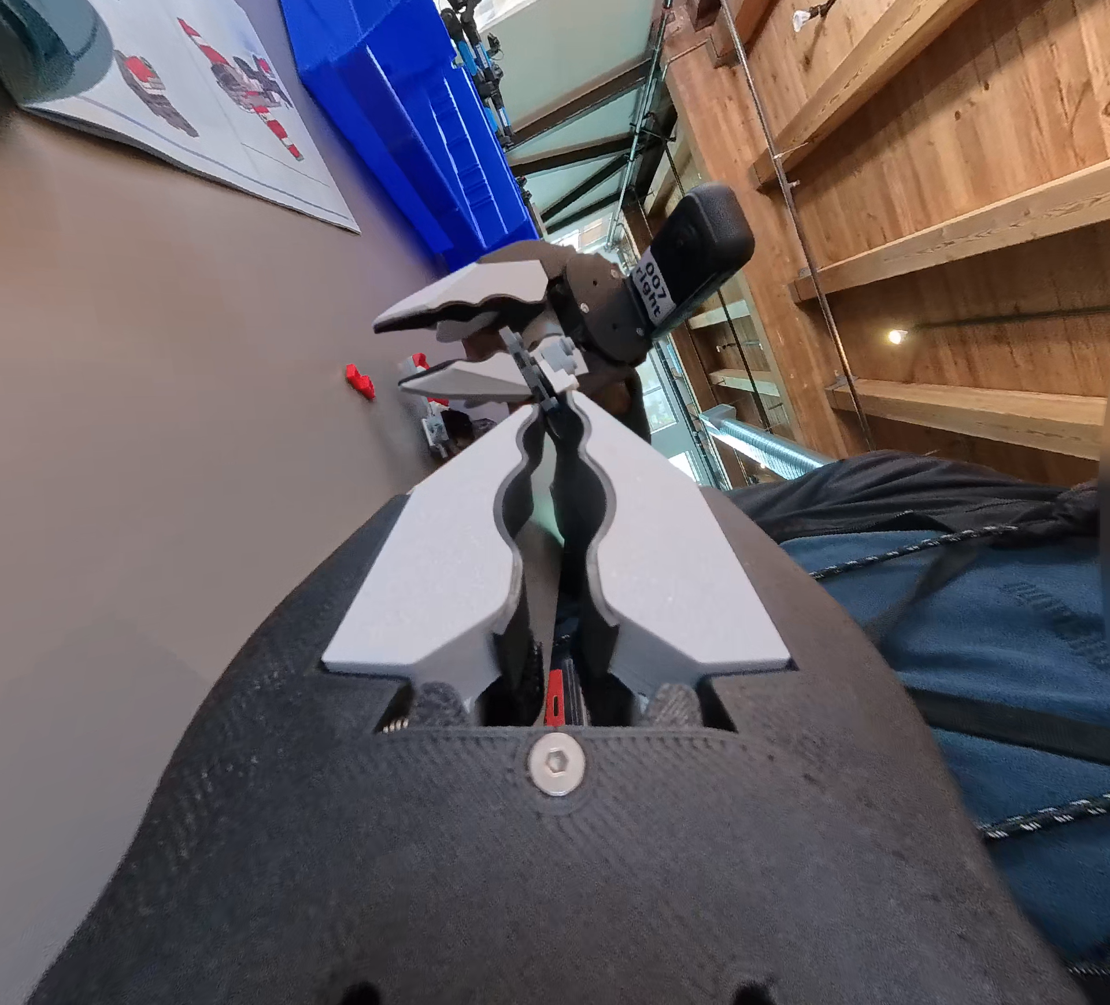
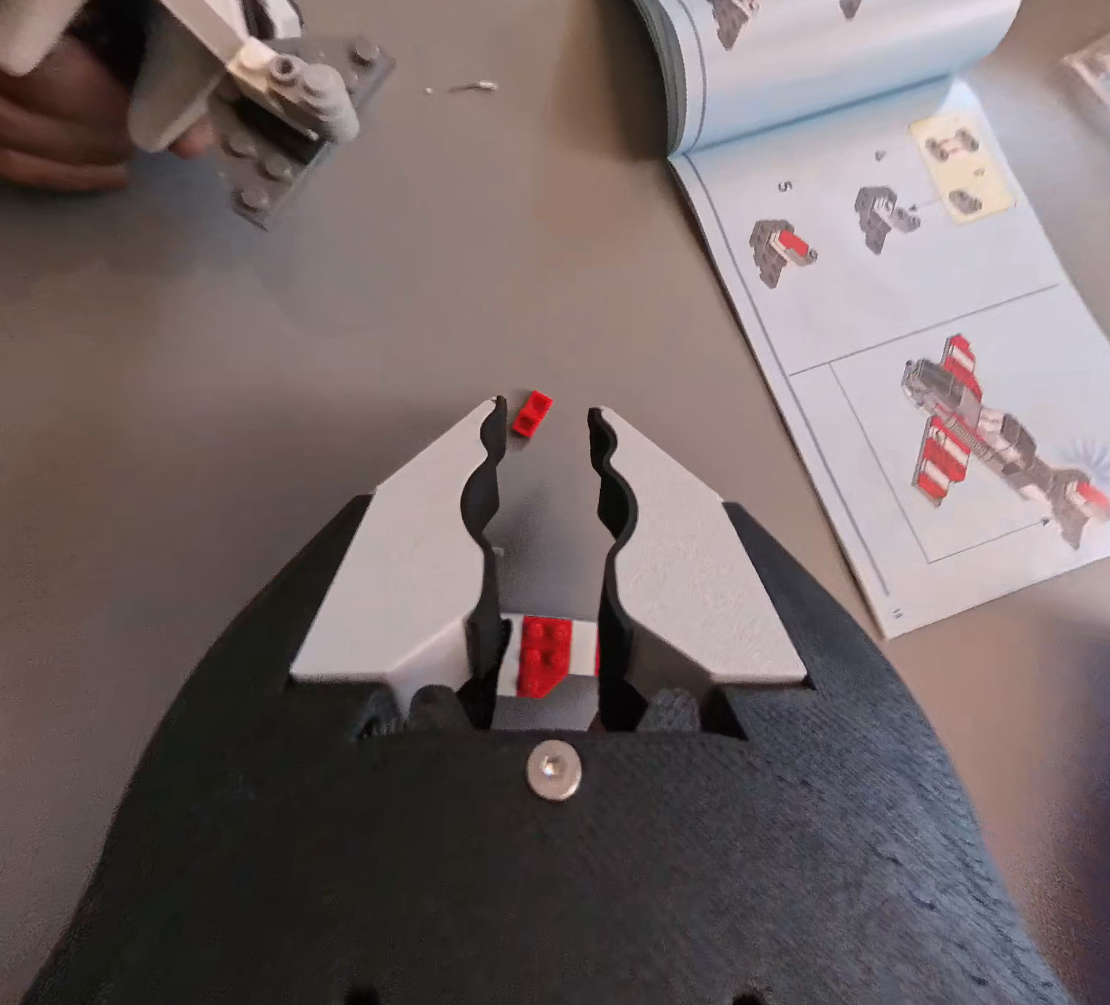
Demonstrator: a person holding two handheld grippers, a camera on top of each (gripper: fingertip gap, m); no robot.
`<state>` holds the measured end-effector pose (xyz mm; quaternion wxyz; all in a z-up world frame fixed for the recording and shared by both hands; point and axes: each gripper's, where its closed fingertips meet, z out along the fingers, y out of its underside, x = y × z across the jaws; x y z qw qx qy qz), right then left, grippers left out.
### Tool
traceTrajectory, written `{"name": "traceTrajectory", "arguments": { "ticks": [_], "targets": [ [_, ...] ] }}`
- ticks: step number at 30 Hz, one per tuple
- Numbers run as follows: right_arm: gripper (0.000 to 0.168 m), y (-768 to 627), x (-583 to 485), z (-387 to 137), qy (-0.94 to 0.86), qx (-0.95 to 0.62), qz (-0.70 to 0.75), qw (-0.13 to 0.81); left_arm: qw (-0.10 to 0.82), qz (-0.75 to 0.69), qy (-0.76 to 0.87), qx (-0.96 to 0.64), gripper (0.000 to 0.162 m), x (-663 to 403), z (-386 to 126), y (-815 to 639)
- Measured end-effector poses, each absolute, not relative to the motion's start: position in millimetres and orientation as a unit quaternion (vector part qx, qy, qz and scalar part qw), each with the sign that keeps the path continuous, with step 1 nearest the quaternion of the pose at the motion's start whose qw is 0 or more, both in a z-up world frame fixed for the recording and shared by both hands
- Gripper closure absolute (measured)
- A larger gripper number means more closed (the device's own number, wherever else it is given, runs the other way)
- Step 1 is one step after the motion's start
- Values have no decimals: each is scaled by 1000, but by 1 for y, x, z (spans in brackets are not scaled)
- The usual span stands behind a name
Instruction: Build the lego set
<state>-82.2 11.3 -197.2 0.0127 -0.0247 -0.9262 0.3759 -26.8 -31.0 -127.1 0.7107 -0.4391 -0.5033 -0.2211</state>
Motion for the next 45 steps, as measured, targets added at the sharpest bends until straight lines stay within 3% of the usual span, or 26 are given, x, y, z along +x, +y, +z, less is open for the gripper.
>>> {"name": "traceTrajectory", "arguments": {
  "ticks": [24,41,45],
  "targets": [
    [141,11,-74,-205,-937,-118,327,34,706,-209,-509,-447,157,-28,-129,-32],
    [146,13,-76,-212,-948,-103,294,60,704,-202,-512,-450,158,-28,-129,-34],
    [158,11,-75,-212,-950,-85,290,72,705,-201,-510,-450,158,-28,-128,-34]
  ]
}}
